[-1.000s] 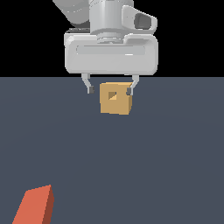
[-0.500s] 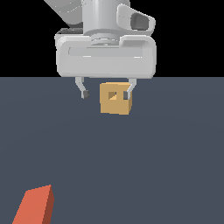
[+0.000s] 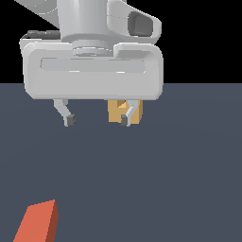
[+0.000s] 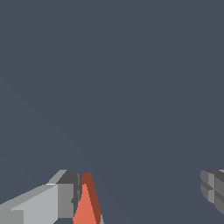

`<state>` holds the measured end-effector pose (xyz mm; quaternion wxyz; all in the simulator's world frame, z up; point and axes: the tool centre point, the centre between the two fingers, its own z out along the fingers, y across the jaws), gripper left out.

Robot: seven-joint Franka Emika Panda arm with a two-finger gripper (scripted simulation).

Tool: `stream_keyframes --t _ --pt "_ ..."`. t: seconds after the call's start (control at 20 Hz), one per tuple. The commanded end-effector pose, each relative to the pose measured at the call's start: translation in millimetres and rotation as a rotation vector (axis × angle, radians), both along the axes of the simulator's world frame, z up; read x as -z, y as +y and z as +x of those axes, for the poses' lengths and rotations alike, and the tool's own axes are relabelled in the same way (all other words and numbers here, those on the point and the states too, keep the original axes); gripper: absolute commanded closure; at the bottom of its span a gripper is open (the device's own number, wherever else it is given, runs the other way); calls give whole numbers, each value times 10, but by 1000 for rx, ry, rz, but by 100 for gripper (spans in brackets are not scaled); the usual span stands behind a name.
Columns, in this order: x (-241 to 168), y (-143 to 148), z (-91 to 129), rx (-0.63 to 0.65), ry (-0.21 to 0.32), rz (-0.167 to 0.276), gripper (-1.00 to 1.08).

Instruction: Insert the peg into the horizontal hole in a box.

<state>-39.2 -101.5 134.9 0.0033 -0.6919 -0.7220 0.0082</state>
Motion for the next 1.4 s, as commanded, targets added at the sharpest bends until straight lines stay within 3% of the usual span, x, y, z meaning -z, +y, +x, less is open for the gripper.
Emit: stream_keyframes --t 0.0,0.8,1.35 --pt "70 -196 -75 -26 -2 1 -92" --pt "507 -1424 -361 -189 -11 6 -92" --pt "669 -1886 -383 -248 -15 9 -92"
